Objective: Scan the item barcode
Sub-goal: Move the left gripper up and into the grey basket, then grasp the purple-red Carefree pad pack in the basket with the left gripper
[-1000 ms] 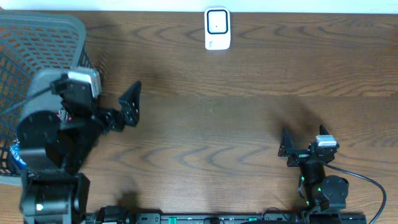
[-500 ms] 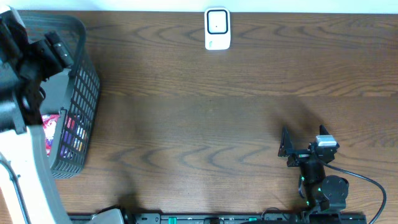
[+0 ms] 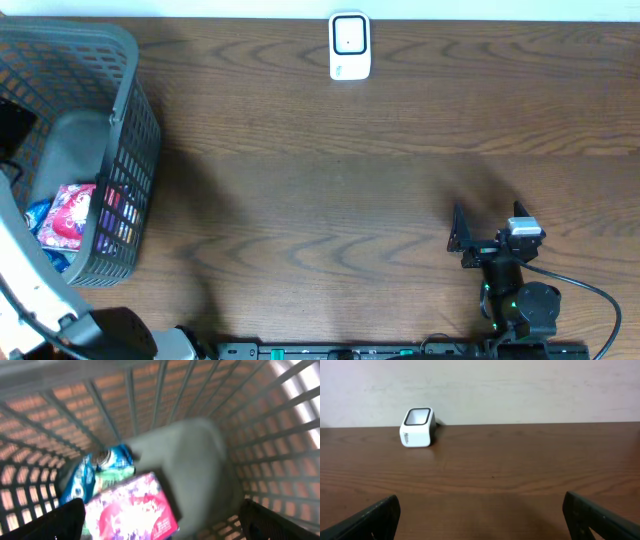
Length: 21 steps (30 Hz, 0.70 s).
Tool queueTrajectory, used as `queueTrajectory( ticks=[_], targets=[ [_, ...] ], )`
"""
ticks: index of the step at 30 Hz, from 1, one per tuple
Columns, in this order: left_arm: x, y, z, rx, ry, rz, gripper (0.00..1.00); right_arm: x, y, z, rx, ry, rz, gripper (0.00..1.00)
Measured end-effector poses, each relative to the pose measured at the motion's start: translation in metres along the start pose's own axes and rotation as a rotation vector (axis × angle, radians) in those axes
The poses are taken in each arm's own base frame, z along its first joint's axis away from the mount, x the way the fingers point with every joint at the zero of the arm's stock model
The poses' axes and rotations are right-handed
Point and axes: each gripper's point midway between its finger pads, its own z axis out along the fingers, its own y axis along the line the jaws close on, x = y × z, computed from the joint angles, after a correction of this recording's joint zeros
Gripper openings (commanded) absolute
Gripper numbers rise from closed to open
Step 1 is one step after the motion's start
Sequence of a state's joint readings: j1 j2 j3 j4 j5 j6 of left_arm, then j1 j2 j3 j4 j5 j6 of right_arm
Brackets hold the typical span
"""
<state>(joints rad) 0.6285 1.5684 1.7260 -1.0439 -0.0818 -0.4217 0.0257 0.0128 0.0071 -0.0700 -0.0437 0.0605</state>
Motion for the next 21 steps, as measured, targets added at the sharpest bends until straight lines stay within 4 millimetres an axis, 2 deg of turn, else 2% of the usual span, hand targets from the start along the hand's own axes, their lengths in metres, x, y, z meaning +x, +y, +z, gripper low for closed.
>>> queueTrajectory(
  ticks=[5, 11, 17, 21],
  targets=[
    [0.029, 0.011, 0.022, -0.105, 0.130, -0.036, 0.98, 0.000, 0.000, 0.000, 0.000, 0.000, 0.000, 0.99],
    [0.047, 0.026, 0.055, -0.264, 0.198, -0.029, 0.98, 0.000, 0.000, 0.000, 0.000, 0.000, 0.000, 0.99],
    [0.083, 0.041, 0.093, -0.377, 0.329, 0.003, 0.98, 0.000, 0.000, 0.000, 0.000, 0.000, 0.000, 0.99],
    [0.109, 0.044, 0.108, -0.423, 0.396, 0.025, 0.98, 0.000, 0.000, 0.000, 0.000, 0.000, 0.000, 0.99]
  ],
)
